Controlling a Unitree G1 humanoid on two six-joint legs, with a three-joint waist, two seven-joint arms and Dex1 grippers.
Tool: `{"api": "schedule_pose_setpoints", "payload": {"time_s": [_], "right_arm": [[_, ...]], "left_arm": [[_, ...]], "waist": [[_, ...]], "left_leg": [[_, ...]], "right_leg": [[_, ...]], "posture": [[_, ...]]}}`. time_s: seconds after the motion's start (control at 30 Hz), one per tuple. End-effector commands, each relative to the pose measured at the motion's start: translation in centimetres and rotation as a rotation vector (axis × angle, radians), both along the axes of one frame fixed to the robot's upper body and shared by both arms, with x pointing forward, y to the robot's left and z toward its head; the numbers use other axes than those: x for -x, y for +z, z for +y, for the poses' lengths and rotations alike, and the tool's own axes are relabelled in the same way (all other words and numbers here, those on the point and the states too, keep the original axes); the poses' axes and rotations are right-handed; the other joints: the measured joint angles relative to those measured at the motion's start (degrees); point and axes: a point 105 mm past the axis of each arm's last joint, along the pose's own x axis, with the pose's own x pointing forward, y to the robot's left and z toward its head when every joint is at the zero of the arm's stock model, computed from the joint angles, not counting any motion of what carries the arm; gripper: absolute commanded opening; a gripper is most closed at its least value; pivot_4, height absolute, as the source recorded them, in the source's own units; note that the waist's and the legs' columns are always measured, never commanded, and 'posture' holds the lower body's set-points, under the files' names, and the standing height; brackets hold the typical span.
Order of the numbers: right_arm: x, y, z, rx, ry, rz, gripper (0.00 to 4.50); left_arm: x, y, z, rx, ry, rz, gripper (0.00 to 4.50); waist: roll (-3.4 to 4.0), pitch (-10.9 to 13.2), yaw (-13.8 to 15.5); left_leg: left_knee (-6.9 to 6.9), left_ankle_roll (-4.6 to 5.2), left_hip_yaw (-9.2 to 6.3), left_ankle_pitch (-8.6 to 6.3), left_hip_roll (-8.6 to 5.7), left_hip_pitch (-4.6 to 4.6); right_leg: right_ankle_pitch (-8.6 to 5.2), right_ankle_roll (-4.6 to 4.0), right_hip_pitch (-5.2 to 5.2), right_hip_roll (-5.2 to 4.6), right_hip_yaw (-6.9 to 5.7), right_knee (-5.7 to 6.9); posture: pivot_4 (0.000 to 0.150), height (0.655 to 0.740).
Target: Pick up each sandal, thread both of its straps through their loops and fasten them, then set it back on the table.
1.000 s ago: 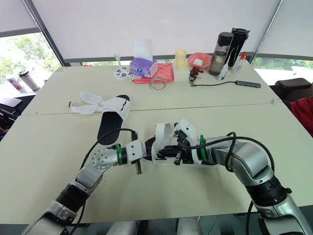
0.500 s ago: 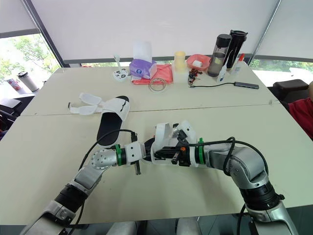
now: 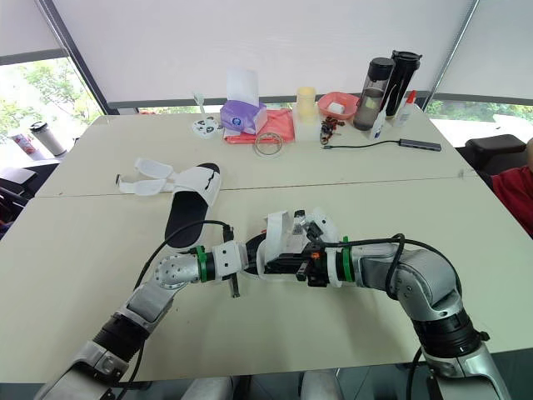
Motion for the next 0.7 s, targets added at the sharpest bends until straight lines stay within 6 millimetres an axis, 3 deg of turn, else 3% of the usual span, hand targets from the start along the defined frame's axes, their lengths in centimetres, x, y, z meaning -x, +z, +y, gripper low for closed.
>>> {"api": "schedule_pose_setpoints", "payload": {"time_s": [0.03, 0.47, 0.7], "right_arm": [[0.7, -2.2, -0.6, 0.120, 0.031, 0.009, 0.05], [0.2, -4.3, -1.9, 0.368, 0.123, -0.170, 0.05], [-0.1, -4.0, -1.6, 0.410, 0.184, -0.248, 0.05]], "left_arm": [[0.5, -4.2, 2.2, -0.132, 0.057, 0.130, 0.00], [0.4, -4.3, 2.2, -0.129, 0.062, 0.128, 0.00], [0.3, -4.3, 2.0, -0.126, 0.062, 0.127, 0.00]], "waist": [[0.01, 0.0, 0.0], [-0.06, -0.1, 0.0], [-0.12, -0.2, 0.0]], "left_leg": [[0.00, 0.00, 0.00, 0.00, 0.00, 0.00], [0.01, -0.16, 0.01, -0.10, 0.01, 0.04], [0.01, -0.19, 0.01, -0.11, 0.01, 0.11]], "right_leg": [[-0.01, 0.01, 0.00, 0.00, 0.00, 0.00], [-0.03, 0.02, 0.06, -0.03, -0.01, -0.02], [-0.04, 0.02, 0.13, -0.08, 0.00, -0.04]], "posture": [[0.150, 0.7400], [0.150, 0.7400], [0.150, 0.7400]]}}
